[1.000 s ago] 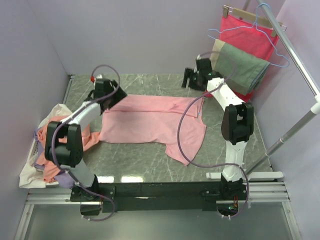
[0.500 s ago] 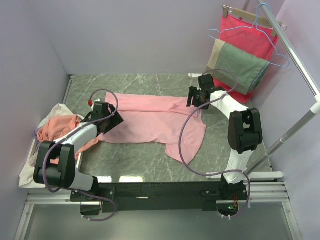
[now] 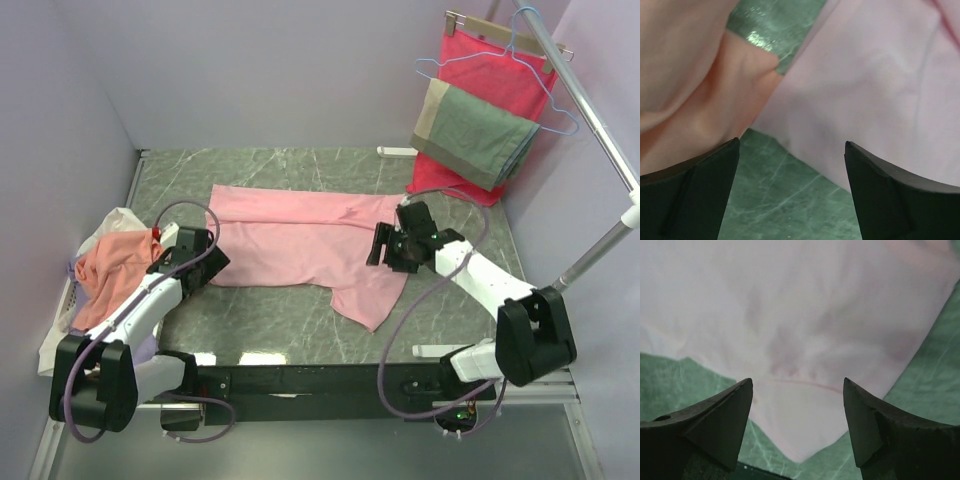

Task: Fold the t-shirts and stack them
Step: Grap the side of the flattened tshirt closest away from the robot with both arms

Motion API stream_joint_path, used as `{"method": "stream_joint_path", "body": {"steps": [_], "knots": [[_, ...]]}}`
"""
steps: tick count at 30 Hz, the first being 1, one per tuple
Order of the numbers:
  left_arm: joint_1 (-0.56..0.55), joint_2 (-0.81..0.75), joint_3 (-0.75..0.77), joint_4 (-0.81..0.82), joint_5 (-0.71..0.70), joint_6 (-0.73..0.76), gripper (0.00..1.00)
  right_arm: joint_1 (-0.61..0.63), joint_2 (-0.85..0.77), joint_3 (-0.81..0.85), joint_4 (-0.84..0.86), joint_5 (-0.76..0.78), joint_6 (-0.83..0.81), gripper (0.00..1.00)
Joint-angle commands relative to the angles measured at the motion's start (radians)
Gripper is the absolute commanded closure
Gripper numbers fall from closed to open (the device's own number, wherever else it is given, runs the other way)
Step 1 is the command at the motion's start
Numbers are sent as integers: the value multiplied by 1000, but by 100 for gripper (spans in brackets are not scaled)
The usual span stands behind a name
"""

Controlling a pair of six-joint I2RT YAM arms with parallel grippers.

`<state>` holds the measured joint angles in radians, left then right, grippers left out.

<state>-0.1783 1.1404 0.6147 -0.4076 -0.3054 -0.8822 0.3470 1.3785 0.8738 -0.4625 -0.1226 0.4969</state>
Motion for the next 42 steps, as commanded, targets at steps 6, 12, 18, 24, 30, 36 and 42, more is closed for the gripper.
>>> {"method": "stream_joint_path", "body": {"steps": [6, 12, 18, 24, 30, 36, 42], "knots": [[7, 62, -46, 42, -6, -81, 10, 49, -153, -150, 24, -15, 130, 21], [7, 97, -73, 85, 14, -109, 14, 50, -171, -202, 33, -22, 158, 21], [7, 120, -79, 102, -6, -121, 26, 56, -185, -256, 36, -60, 200, 23], [7, 125, -72, 87, -29, -121, 64, 81, -280, -312, -42, -84, 250, 24], [7, 121, -78, 84, -17, -107, 99, 101, -332, -363, -65, -112, 293, 25], [5, 98, -76, 69, 0, -93, 99, 124, -285, -400, -9, -153, 318, 26], [5, 68, -63, 53, 3, -78, 99, 147, -231, -437, 90, -166, 351, 32]]}}
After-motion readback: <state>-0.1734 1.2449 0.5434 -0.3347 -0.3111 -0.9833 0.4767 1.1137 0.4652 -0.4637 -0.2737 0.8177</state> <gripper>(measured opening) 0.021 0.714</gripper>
